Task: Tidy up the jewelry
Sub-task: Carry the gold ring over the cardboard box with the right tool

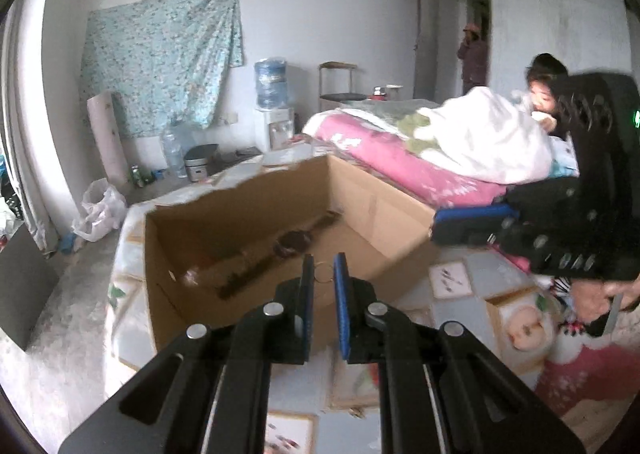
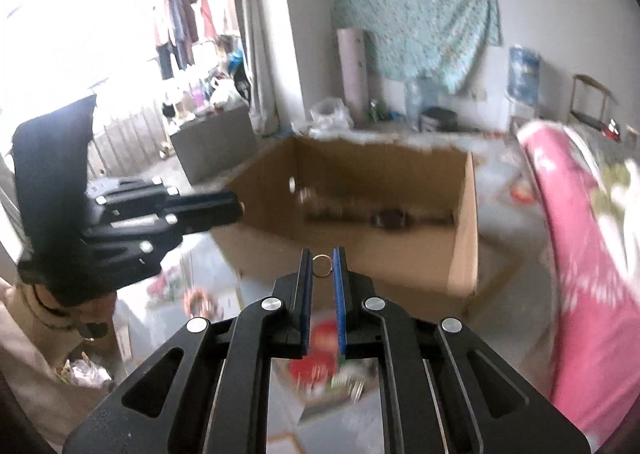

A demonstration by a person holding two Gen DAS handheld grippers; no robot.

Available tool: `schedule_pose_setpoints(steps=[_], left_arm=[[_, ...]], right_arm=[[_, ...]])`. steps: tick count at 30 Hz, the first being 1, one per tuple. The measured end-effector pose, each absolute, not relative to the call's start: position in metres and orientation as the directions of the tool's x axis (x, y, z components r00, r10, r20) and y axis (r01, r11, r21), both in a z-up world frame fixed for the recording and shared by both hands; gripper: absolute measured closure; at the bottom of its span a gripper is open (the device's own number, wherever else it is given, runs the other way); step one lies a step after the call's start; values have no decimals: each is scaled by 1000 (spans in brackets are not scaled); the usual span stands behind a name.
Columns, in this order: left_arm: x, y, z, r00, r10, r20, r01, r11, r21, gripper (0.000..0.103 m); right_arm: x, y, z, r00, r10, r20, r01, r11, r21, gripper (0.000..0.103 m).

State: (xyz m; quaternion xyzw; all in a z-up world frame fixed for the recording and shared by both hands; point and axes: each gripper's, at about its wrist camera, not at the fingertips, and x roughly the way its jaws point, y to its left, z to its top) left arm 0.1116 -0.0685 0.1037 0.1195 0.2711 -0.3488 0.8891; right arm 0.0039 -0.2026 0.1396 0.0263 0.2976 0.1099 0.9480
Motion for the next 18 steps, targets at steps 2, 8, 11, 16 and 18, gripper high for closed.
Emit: schedule_pose_setpoints(steps=[2,8,11,16,18], left_arm=[[140,-67,102,577,-543,-610,675,737,-17,93],[220,-68,70,436,-453,-778,602,789,-122,93],[237,-75,57,400,-404,-823,595,797,-103,93],[253,-87,38,353,-323,-878,589,806,-60,93],[255,-90,34,358,-301,-884,584,811,-39,93]], right_arm=[[30,-208,145,768,274,-578,-225,962,156,95],[125,-206,115,555,365,-748,-237,931,278,95],[164,-201,88,437,364,-823,-186,931,313,95],[196,-198,55,318,378,-869,-121,926,358,94],[198,-202,49,306,390,-869,-102,920,377,91]])
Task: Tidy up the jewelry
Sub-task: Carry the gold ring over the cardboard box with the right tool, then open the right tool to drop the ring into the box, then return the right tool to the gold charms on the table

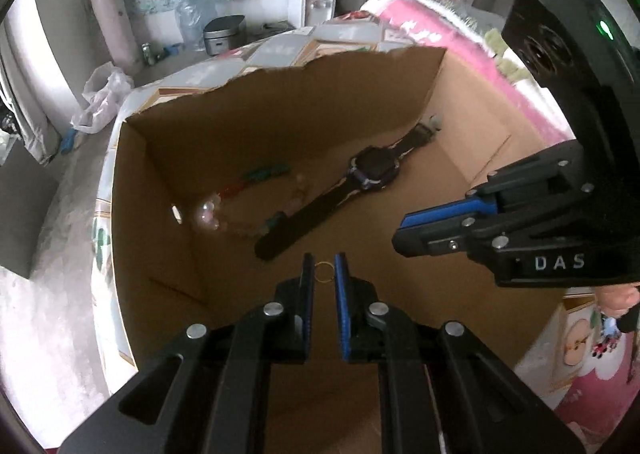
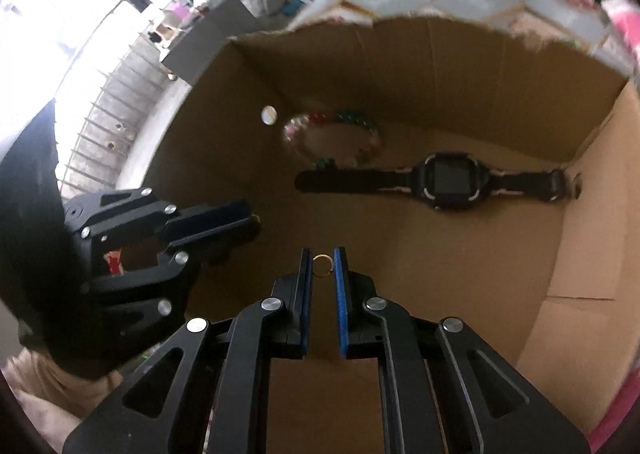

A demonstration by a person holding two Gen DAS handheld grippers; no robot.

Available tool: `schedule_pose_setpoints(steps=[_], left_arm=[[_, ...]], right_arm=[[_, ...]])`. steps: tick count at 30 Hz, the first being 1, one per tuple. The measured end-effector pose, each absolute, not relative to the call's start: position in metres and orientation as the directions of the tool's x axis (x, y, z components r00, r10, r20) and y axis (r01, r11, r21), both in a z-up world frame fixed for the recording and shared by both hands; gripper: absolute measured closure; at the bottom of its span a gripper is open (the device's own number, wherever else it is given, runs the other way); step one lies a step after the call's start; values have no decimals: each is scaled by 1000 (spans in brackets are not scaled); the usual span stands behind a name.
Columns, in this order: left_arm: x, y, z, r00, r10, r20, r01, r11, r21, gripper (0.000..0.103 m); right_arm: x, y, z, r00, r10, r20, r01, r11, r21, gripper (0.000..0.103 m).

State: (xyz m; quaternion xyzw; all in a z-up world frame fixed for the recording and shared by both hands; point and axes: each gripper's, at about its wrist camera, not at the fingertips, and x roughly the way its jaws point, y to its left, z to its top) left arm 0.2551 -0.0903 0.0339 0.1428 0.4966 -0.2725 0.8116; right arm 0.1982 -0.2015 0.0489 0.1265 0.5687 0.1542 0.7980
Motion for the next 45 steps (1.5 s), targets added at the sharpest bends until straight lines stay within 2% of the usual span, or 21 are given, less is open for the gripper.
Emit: schedule_pose_setpoints(steps=[5,9,14,18,22,28,32,37,40,45], left_arm=[[260,-91,30,362,-273,-891,575,818,-17,92],[260,-89,33,370,-277,-887,566,824,-21,85],[259,-87,39,382,-294,-876,561,827,-33,83],[254,-81,51,407,-320,-856,554,831,-47,83],[239,-71,74,460,-366,-809,554,830,-60,83],[186,-37,113,552,-452,-700,556,825,-95,83],[139,-10,121,569,-510,-645,576,807,-129,83],[97,4,107,546,-541,-640,601,785,-150,79],[76,4,88,514,-549,-659,613,772,-165,79],[62,-9,45,445,-547,-709,615,762,-202,79]], right_arm=[[198,-208,47,318,400,-860,-88,915,393,88],[196,-215,56,339,401,-851,-78,913,400,87],[187,-224,70,375,392,-840,-69,915,397,79],[177,-231,84,422,383,-822,-64,917,395,76],[154,-242,106,497,374,-783,-63,915,397,74],[92,-256,141,623,364,-692,-100,915,390,61],[40,-263,152,687,357,-633,-117,914,388,60],[-7,-265,140,717,357,-599,-109,905,410,60],[-28,-255,114,701,322,-636,-83,923,375,60],[-38,-223,61,610,346,-713,-75,921,383,60]])
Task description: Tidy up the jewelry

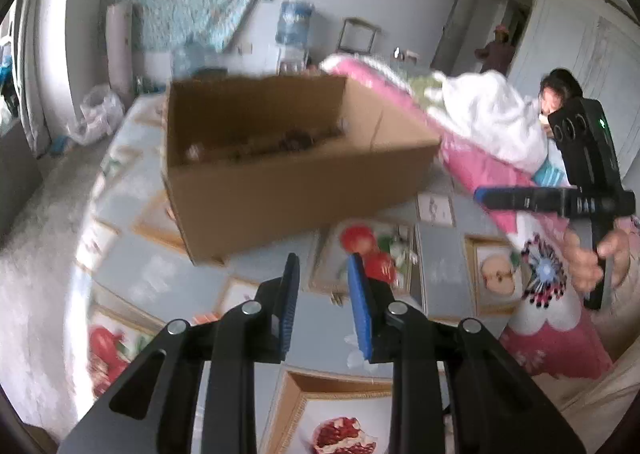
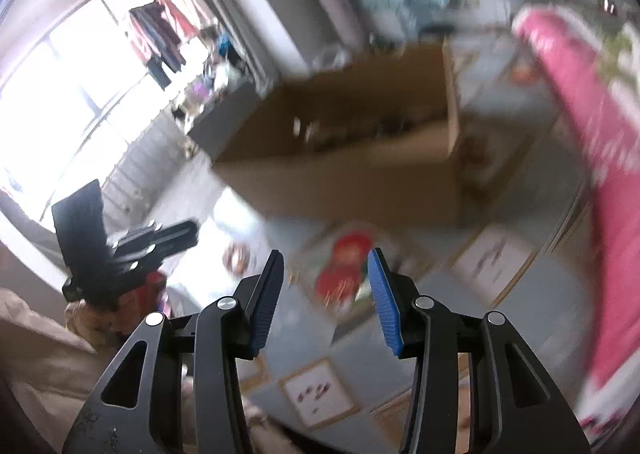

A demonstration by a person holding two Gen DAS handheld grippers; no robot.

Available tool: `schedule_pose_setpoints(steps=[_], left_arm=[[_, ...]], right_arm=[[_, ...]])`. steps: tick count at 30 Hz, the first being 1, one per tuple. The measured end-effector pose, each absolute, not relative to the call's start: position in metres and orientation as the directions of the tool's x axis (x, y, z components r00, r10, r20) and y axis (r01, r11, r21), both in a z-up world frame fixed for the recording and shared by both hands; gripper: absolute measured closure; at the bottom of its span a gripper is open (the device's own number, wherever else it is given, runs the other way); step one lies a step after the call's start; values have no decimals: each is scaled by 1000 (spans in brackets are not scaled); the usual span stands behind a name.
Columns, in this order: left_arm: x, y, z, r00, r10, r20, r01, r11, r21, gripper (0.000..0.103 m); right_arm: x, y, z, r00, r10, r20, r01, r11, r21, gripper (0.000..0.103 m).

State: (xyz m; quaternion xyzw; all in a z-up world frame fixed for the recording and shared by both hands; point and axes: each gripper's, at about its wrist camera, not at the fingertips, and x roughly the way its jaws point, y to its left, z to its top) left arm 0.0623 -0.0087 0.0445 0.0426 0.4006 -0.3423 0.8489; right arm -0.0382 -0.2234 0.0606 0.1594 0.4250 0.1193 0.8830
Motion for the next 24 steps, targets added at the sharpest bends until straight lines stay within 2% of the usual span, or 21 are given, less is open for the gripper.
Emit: schedule_pose_setpoints(steps=[3,6,12,20,24], left_arm=[[59,-20,22,443,-513,-735,622,767,-160,79],[59,-30,1,437,-472,-765,626,771,-117,79],[55,-34,-16,423,-461,-780,637,764,-106,79],[52,-42,-22,419,-465,-780,660,746,-90,79],[55,-43,-24,415,-465,-782,661,745,-92,79]], right_arm=[[-35,-195,27,551,343,-761,-87,930,356,62],[-26,-180,6,527,315,-790,-80,943,323,70],[-5,-165,3,559,202,-804,-99,979,178,72],[15,-149,-13,531,146,-835,-138,987,84,80],[17,-142,-16,531,117,-839,-156,987,38,81]])
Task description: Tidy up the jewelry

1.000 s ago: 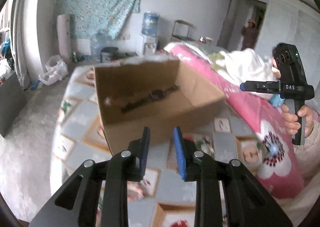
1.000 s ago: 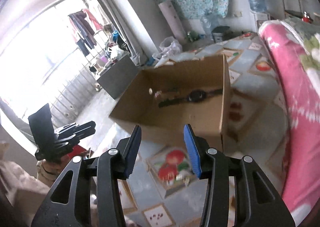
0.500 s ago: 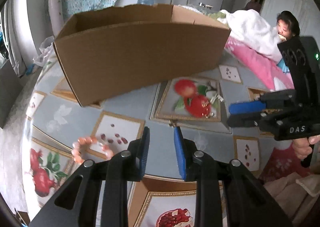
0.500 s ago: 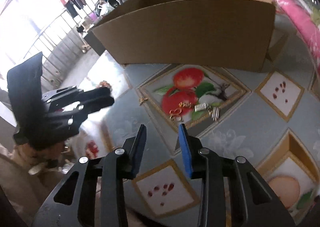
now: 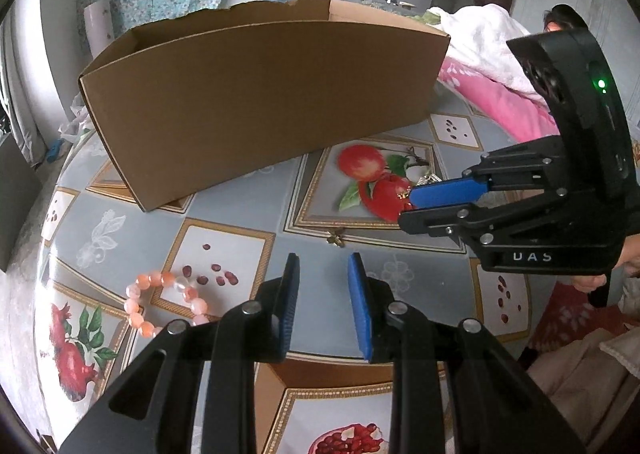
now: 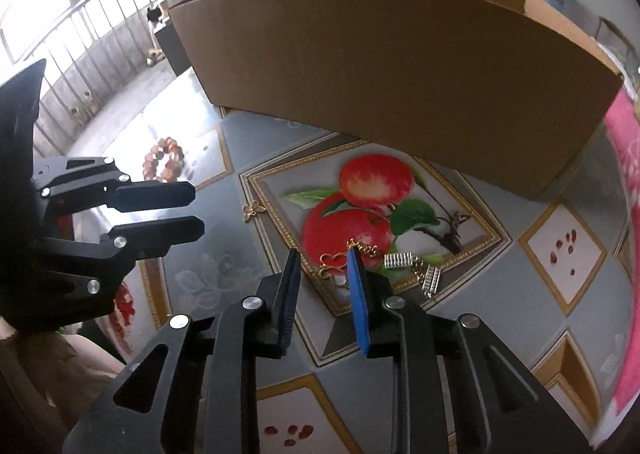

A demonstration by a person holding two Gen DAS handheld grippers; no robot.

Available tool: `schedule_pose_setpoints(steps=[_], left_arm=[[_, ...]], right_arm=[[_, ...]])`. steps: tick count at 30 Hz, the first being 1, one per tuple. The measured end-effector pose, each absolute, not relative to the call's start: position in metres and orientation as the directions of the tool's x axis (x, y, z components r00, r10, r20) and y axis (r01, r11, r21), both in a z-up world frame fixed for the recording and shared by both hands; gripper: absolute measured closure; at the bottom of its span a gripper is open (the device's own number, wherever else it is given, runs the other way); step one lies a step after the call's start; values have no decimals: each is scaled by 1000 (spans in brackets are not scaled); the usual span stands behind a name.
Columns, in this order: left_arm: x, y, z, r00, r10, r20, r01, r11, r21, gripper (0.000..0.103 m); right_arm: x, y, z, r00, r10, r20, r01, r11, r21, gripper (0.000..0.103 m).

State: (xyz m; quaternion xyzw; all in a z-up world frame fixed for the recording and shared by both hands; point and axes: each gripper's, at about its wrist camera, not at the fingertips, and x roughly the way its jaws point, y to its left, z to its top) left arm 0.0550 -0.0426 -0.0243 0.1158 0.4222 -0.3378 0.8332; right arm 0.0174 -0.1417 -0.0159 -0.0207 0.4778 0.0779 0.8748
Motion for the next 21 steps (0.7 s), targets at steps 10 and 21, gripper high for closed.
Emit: schedule_pose_setpoints(steps=[10,21], left_arm=[[57,-41,-27,410,-464,-786,656,748,-100,79],[56,-42,-28,408,-468,-784,661,744,-100,79]], right_arm=[[24,-116,-28,530,64,-845,-185,982,-42,92],[13,-130,-27,535,108,-838,-152,988,31,103]])
